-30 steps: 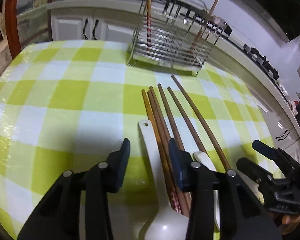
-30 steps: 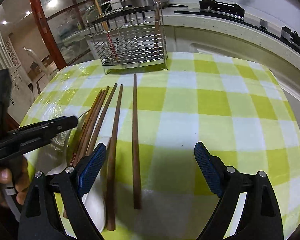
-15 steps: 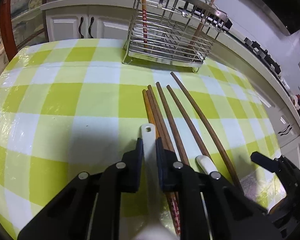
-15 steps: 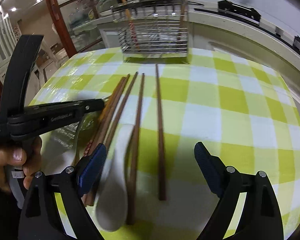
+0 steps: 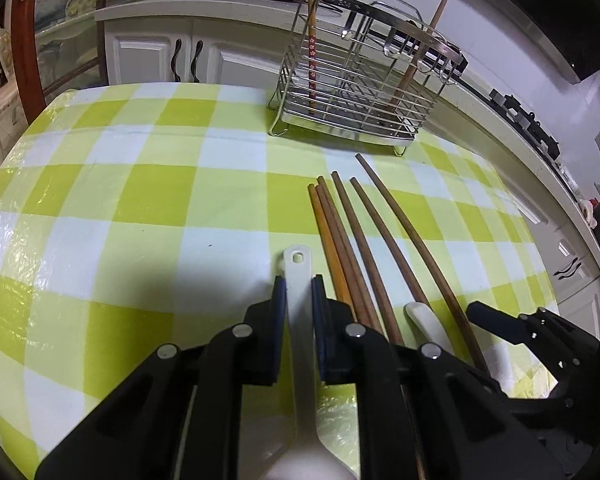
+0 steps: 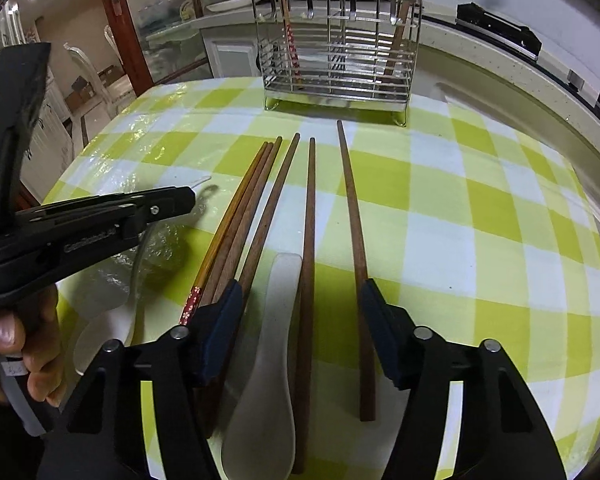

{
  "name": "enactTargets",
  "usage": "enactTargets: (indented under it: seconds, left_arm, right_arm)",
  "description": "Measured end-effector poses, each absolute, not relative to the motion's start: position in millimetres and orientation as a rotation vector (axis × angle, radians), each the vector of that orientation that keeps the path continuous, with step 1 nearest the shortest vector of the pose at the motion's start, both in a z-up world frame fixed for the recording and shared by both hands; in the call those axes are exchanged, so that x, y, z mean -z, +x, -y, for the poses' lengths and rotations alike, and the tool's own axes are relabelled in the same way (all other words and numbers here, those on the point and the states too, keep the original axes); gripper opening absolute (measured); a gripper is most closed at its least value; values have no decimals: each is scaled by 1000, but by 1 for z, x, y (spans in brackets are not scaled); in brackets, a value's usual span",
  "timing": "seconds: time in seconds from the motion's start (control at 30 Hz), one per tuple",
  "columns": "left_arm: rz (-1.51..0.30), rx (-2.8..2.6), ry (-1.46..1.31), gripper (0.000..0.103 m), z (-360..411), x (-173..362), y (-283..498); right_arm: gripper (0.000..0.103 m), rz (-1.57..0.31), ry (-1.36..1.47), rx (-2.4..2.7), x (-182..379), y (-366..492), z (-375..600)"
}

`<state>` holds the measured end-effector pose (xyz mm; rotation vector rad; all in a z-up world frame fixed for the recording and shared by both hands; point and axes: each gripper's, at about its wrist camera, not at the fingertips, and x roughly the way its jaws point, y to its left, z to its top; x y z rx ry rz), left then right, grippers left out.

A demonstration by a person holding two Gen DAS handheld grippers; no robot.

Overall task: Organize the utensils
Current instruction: 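Lower both tools back to the table and close on utensils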

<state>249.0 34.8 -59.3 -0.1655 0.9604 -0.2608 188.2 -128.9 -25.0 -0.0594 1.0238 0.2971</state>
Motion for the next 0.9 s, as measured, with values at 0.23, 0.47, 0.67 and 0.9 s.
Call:
enactTargets:
  seconds: [0.23,0.47,0.67,0.9]
  left_arm:
    - [-953,264,-171,13,-39,59,246]
    - [-945,266,-172,13,-39,56,243]
    - [-929,268,-167,13,-36,48,240]
    - [-928,268,-164,13,-32,46,239]
  right_arm:
    - [30,-1048,-64,-302,34,192,126]
    - [15,-1036,-36,-339,29,193,130]
    - [12,-1002,-15,-339,17,192,137]
    - [11,-1012,-16,-336,18,192,140]
